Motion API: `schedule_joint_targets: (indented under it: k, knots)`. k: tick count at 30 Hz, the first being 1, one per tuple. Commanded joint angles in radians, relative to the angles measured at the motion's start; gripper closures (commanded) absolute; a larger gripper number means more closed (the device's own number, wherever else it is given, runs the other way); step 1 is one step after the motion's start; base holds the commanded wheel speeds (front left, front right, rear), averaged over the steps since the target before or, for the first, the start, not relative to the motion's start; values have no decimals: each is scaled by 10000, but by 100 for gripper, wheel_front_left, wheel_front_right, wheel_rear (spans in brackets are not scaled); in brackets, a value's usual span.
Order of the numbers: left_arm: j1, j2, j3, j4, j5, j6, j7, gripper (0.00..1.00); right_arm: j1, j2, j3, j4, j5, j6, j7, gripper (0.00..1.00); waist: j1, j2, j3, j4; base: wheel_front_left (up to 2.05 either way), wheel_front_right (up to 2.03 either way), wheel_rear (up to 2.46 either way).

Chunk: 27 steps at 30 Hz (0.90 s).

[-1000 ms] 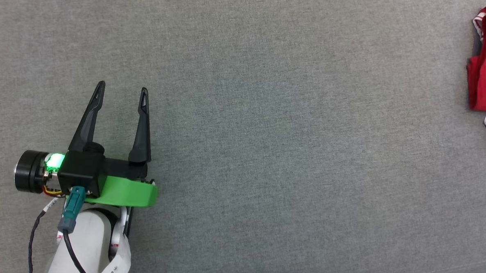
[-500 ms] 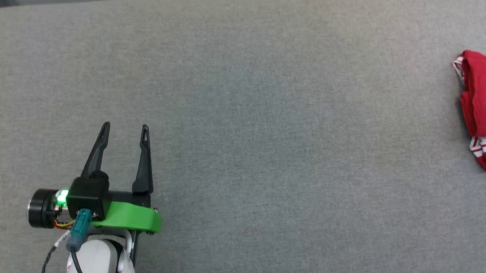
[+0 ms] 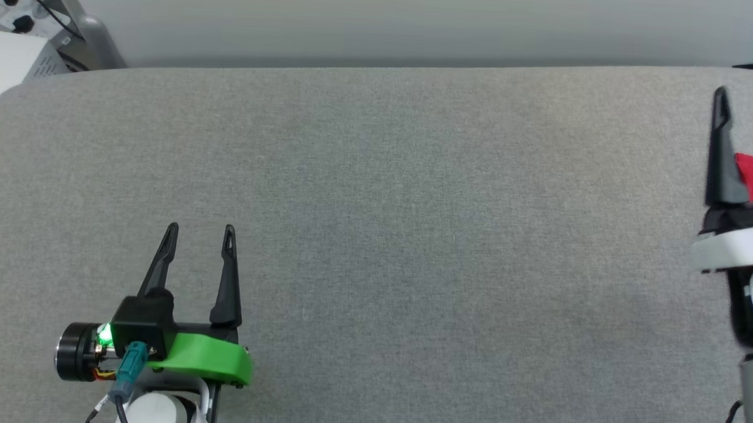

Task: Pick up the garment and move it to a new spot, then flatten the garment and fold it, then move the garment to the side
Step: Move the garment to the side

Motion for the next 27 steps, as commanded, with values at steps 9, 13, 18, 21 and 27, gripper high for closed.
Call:
schedule_joint_targets:
  k: [9, 13, 18, 21, 27]
  knots:
    - [379, -94, 123, 250, -40, -142, -59, 0, 1840, 1270, 686, 275, 114, -7, -22, 0, 1, 0, -813, 529, 0, 0, 0]
    - [491, -133, 127, 345, -55, -200, -59, 0, 2555, 1538, 665, 446, 186, -7, -22, 0, 1, 0, -980, 613, 0, 0, 0]
    - [709, -210, 44, 436, -106, -316, -59, 0, 3628, 1811, 461, 245, 156, -7, -22, 0, 1, 0, -1257, 702, 0, 0, 0]
    - [844, -237, 3, 465, -98, -353, -59, 0, 4114, 1899, 357, 18, 93, -7, -22, 0, 1, 0, -1369, 704, 0, 0, 0]
    - [1023, -259, 3, 523, -68, -406, -59, 0, 4752, 2023, 266, -437, -42, -7, -22, 0, 1, 0, -1485, 672, 0, 0, 0]
